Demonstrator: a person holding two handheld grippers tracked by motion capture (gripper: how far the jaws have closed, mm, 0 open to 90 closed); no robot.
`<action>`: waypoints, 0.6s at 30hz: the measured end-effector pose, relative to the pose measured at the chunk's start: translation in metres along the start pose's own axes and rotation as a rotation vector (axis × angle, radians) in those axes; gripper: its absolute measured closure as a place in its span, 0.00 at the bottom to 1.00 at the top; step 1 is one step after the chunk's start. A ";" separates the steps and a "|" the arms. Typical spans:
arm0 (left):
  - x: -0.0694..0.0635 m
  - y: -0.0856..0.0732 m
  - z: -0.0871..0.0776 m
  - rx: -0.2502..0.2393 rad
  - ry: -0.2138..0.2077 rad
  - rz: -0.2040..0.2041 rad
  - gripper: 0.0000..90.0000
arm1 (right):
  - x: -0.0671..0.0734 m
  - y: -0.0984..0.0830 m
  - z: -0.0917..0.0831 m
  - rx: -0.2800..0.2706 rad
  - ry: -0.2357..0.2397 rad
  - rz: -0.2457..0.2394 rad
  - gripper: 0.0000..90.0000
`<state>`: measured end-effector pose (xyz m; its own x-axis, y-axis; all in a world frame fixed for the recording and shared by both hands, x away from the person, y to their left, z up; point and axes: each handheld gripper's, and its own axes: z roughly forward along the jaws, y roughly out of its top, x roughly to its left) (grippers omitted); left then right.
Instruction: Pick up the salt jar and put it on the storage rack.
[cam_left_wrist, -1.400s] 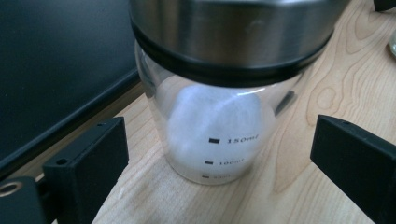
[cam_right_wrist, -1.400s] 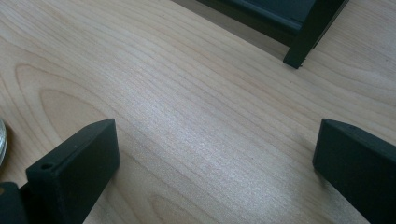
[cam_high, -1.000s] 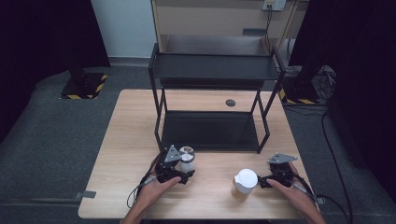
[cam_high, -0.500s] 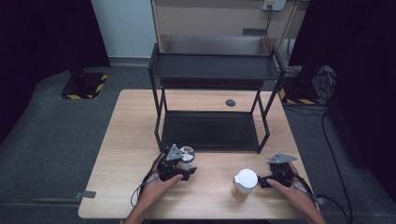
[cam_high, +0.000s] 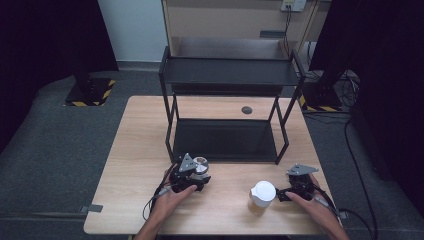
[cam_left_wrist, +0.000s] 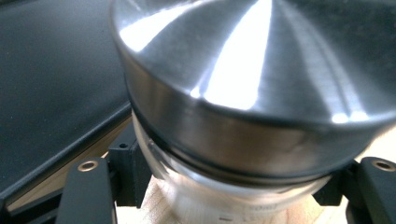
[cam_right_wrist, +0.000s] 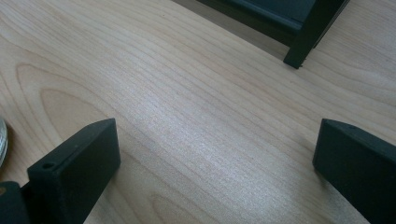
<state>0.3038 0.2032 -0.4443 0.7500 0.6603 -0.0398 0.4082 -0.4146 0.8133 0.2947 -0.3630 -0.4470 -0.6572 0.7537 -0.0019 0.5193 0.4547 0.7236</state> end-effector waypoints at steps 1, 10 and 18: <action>0.000 0.000 0.000 0.000 -0.002 0.001 0.32 | 0.000 0.000 0.000 0.000 0.000 0.000 0.02; 0.006 0.002 -0.008 -0.033 -0.040 0.024 0.32 | 0.000 0.000 0.000 0.000 0.001 0.001 0.02; 0.014 0.010 -0.014 -0.037 -0.062 0.052 0.33 | 0.000 0.000 0.000 0.000 0.002 0.000 0.02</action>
<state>0.3110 0.2169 -0.4290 0.8010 0.5978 -0.0315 0.3490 -0.4235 0.8360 0.2949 -0.3634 -0.4470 -0.6581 0.7529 -0.0007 0.5192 0.4546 0.7237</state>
